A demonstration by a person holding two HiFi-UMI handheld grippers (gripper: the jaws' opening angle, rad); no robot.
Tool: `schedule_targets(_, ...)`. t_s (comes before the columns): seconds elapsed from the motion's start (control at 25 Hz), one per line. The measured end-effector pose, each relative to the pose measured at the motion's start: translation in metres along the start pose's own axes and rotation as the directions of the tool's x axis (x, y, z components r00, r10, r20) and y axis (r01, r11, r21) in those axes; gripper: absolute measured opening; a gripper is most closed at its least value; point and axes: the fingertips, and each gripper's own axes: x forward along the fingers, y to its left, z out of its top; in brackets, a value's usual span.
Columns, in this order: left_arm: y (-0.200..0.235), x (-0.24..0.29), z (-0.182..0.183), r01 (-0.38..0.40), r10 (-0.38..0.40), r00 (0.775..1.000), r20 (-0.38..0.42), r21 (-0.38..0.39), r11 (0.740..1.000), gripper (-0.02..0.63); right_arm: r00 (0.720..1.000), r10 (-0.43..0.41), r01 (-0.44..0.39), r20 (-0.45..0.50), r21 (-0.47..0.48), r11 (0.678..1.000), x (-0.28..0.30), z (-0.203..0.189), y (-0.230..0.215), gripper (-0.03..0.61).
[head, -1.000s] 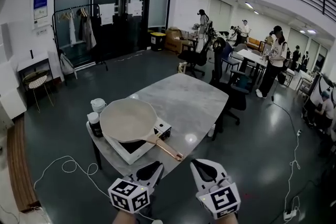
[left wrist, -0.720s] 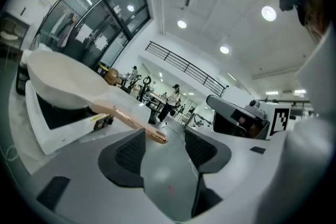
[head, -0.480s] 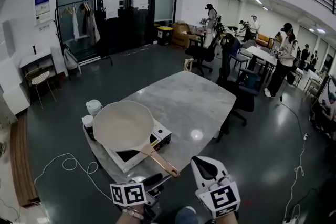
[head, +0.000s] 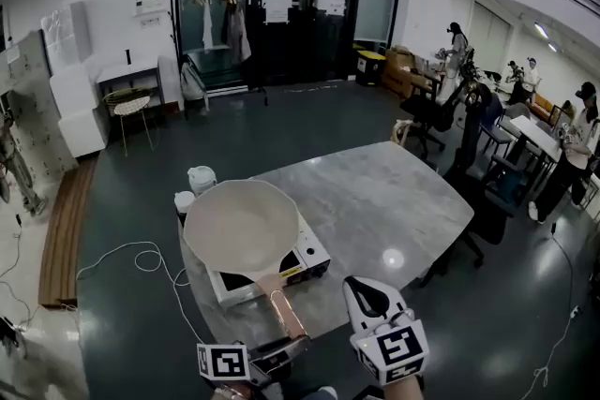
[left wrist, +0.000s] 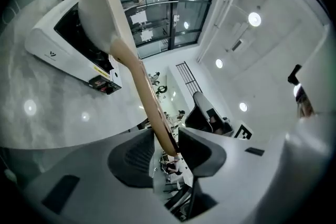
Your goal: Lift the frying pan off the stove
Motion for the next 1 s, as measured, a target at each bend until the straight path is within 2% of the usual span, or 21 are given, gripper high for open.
schedule_targets(0.08, -0.006, 0.0, -0.001, 0.007, -0.003, 0.999, 0.046, -0.081, 0.997, 0.15, 0.996, 0.092, -0.092, 0.011, 0.039, 0.995, 0.012, -0.001, 0.003, 0.026)
schedule_targets(0.16, 0.004, -0.01, 0.002, -0.085, 0.087, 0.994, 0.06, -0.025, 0.996, 0.144, 0.977, 0.213, -0.214, 0.016, 0.138, 0.967, 0.026, -0.005, 0.013, 0.026)
schedule_targets(0.2, 0.009, -0.016, 0.004, -0.135, 0.135, 0.988, 0.074, -0.008, 0.991, 0.139, 0.96, 0.28, -0.279, 0.023, 0.202, 0.939, 0.033, -0.008, 0.019, 0.026)
schedule_targets(0.28, 0.01, -0.02, 0.006, -0.162, 0.165, 0.979, 0.117, -0.029, 0.986, 0.133, 0.914, 0.404, -0.396, 0.044, 0.32, 0.861, 0.045, -0.013, 0.031, 0.026)
schedule_targets(0.36, 0.009, -0.019, 0.007, -0.173, 0.178, 0.973, 0.146, -0.042, 0.984, 0.133, 0.866, 0.497, -0.474, 0.051, 0.395, 0.787, 0.054, -0.021, 0.038, 0.028)
schedule_targets(0.44, 0.007, -0.02, 0.007, -0.2, 0.204, 0.965, 0.167, -0.042, 0.979, 0.133, 0.822, 0.567, -0.526, 0.046, 0.443, 0.726, 0.06, -0.028, 0.043, 0.043)
schedule_targets(0.48, 0.006, -0.02, 0.007, -0.208, 0.213, 0.96, 0.182, -0.045, 0.977, 0.133, 0.798, 0.601, -0.55, 0.049, 0.467, 0.692, 0.063, -0.029, 0.046, 0.128)
schedule_targets(0.52, 0.005, -0.021, 0.008, -0.212, 0.218, 0.956, 0.199, -0.05, 0.976, 0.133, 0.771, 0.634, -0.573, 0.057, 0.495, 0.653, 0.066, -0.029, 0.049, 0.174)
schedule_targets(0.6, 0.003, -0.022, 0.009, -0.211, 0.221, 0.947, 0.234, -0.067, 0.975, 0.133, 0.717, 0.691, -0.609, 0.089, 0.562, 0.56, 0.072, -0.026, 0.056, 0.25)
schedule_targets(0.72, 0.002, -0.023, 0.008, -0.222, 0.237, 0.938, 0.253, -0.088, 0.971, 0.129, 0.641, 0.756, -0.624, 0.13, 0.661, 0.416, 0.081, -0.028, 0.07, 0.291)
schedule_targets(0.76, 0.002, -0.023, 0.007, -0.228, 0.243, 0.938, 0.248, -0.091, 0.97, 0.129, 0.625, 0.771, -0.618, 0.127, 0.683, 0.389, 0.083, -0.032, 0.074, 0.295)
schedule_targets(0.88, 0.001, -0.022, 0.004, -0.24, 0.254, 0.941, 0.224, -0.09, 0.967, 0.129, 0.595, 0.8, -0.584, 0.082, 0.728, 0.36, 0.091, -0.048, 0.089, 0.3)
schedule_targets(1.0, -0.001, -0.023, 0.004, -0.251, 0.265, 0.943, 0.2, -0.09, 0.964, 0.129, 0.553, 0.831, -0.549, 0.06, 0.777, 0.309, 0.096, -0.055, 0.105, 0.308)
